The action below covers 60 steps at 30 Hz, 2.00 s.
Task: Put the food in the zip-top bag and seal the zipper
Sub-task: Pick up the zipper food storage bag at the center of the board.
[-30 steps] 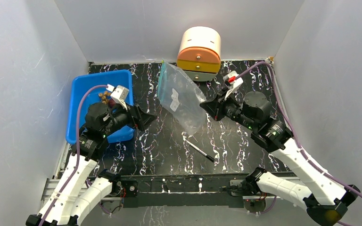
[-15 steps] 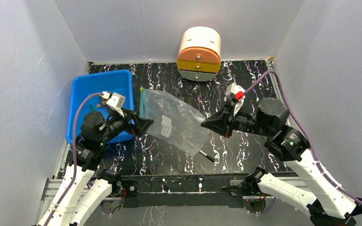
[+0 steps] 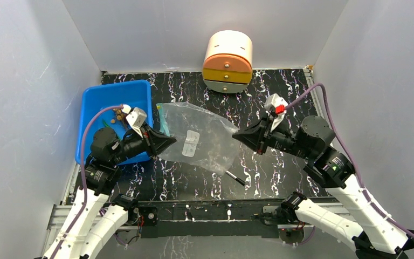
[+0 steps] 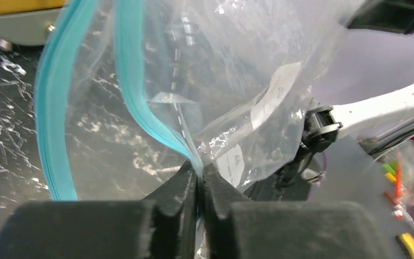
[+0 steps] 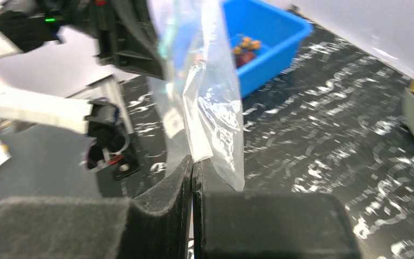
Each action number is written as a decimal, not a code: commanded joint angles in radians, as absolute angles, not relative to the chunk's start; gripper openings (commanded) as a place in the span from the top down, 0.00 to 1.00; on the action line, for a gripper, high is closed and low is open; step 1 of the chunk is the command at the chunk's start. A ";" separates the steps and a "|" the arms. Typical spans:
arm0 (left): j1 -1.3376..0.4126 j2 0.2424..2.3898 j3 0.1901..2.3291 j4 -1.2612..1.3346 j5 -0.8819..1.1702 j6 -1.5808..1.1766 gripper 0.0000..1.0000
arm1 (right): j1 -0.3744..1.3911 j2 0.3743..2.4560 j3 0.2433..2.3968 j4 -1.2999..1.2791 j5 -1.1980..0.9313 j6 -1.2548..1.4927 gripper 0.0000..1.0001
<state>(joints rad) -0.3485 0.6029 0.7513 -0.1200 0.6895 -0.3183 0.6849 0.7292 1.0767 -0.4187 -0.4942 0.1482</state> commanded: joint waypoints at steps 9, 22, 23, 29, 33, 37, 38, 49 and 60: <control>-0.349 0.577 0.731 -0.054 0.637 -0.382 1.00 | 0.682 0.817 1.058 -0.409 0.061 0.143 0.90; -0.349 0.683 0.628 0.068 0.444 -0.690 1.00 | 0.683 0.927 1.064 -0.459 0.301 0.417 0.41; -0.349 0.704 0.635 0.068 0.427 -0.711 1.00 | 0.683 0.943 1.071 -0.471 0.294 0.437 0.41; -0.349 0.786 0.630 0.127 0.376 -0.821 1.00 | 0.683 1.043 1.141 -0.582 0.310 0.544 0.34; -0.349 0.811 0.608 0.149 0.336 -0.863 1.00 | 0.683 1.059 1.156 -0.589 0.291 0.576 0.16; -0.349 0.833 0.596 0.163 0.305 -0.896 1.00 | 0.686 1.039 1.109 -0.482 0.161 0.626 0.13; -0.350 0.837 0.596 0.165 0.300 -0.905 1.00 | 0.688 1.037 1.091 -0.446 0.126 0.661 0.16; -0.349 0.867 0.574 0.148 0.219 -0.995 1.00 | 0.996 1.232 1.075 -0.198 0.210 0.832 0.64; -0.349 0.873 0.606 0.110 0.237 -1.025 1.00 | 1.187 1.530 1.298 -0.223 0.475 0.733 0.51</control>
